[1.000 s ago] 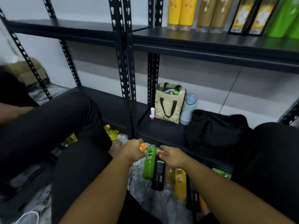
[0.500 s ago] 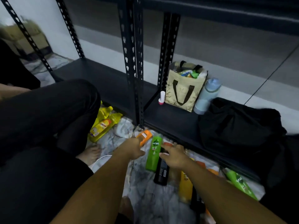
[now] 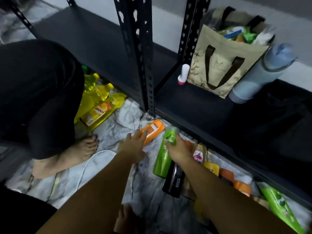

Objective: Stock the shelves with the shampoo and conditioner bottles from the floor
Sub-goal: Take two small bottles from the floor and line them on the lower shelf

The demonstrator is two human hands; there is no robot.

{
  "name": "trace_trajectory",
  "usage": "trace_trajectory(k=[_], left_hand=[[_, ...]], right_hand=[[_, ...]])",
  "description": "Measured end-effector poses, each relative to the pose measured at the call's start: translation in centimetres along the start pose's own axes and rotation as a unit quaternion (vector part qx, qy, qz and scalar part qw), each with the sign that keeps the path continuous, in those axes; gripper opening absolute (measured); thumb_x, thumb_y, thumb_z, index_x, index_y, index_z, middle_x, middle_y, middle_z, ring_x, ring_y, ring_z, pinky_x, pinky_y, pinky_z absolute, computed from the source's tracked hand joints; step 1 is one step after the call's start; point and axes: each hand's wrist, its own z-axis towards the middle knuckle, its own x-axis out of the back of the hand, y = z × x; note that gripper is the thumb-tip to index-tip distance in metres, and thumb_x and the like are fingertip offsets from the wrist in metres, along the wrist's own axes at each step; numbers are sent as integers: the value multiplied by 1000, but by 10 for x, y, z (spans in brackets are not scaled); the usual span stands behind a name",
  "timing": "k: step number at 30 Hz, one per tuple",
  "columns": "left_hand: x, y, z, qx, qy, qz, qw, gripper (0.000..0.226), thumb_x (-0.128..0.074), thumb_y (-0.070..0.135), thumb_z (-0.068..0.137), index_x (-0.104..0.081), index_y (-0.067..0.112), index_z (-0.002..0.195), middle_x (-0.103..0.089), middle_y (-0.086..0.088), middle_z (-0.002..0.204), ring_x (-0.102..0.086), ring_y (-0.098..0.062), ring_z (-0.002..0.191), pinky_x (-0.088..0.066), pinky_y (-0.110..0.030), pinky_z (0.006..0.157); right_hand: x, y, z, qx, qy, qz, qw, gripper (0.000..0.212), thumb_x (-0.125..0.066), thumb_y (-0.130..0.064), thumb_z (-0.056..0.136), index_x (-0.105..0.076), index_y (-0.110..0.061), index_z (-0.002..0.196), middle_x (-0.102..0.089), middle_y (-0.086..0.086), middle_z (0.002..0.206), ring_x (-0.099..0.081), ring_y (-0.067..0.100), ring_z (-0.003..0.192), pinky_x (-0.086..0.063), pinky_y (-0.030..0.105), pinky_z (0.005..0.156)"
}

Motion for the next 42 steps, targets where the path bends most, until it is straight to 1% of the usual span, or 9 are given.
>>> trace_trajectory(k=[7,12,19,22,24,28,30,35,42], left_hand=[[-13,14,25,62,-6,-42,997,95,-67,39,89,-7,15,159,-29,-14,157,-40,-40,134,-44,-54,103],[-28,18,25,107,-47,-143,983,89,-75,35,82,-21,13,149,-48,-16,140,-52,-38,127,-48,-47,98],[-43,25,9,210,-86,-358,905,60,-70,18,50,-59,14,108,-64,-8,103,-63,-25,90,-50,-28,62],[-38,18,4,207,-91,-437,871,26,-69,11,52,-72,14,78,-70,-5,75,-65,-20,69,-48,-24,52],[-35,19,-1,202,-90,-506,834,25,-68,-3,60,-70,13,79,-66,-7,68,-63,-24,64,-42,-21,49],[-31,24,-11,181,-86,-579,790,53,-60,-19,59,-65,11,102,-65,-11,77,-63,-29,76,-50,-30,58],[-23,28,-16,194,-75,-611,764,43,-56,-22,63,-65,12,89,-63,-11,74,-61,-28,72,-50,-32,61],[-6,32,-22,200,-12,-666,718,32,-67,-13,59,-72,5,85,-71,-13,73,-66,-29,67,-54,-35,67],[2,37,-41,123,83,-689,709,55,-70,-19,60,-71,14,103,-77,-9,91,-72,-29,89,-60,-42,78]], right_hand=[[-15,-16,35,-44,-34,-127,990,75,-59,-35,94,-18,-37,157,-59,13,134,-62,35,115,-54,45,96],[-28,-6,27,-51,-10,-98,994,67,-72,-24,90,-28,-36,140,-64,8,117,-65,32,103,-52,34,79],[-50,4,16,-97,13,-34,995,97,-70,-15,91,0,-35,155,-59,13,132,-64,38,112,-54,47,92],[-52,5,20,-119,-2,4,993,87,-75,-31,86,-20,-28,153,-62,6,131,-65,35,111,-54,42,93],[-55,6,19,-125,-7,61,990,58,-77,-32,83,-49,-22,132,-66,5,121,-69,29,99,-59,43,88],[-56,10,11,-124,-38,152,980,24,-75,-18,89,-61,-20,109,-68,7,109,-67,23,93,-58,36,81],[-54,11,9,-133,-61,216,965,22,-71,-9,91,-59,-19,107,-70,10,108,-69,24,91,-59,36,73],[-33,6,-6,-104,-87,263,955,36,-69,-8,89,-59,-34,112,-72,-2,111,-69,21,103,-55,49,95],[10,-20,-38,29,-102,149,983,59,-74,-7,86,-49,-44,123,-66,-12,116,-59,13,112,-43,34,105]])
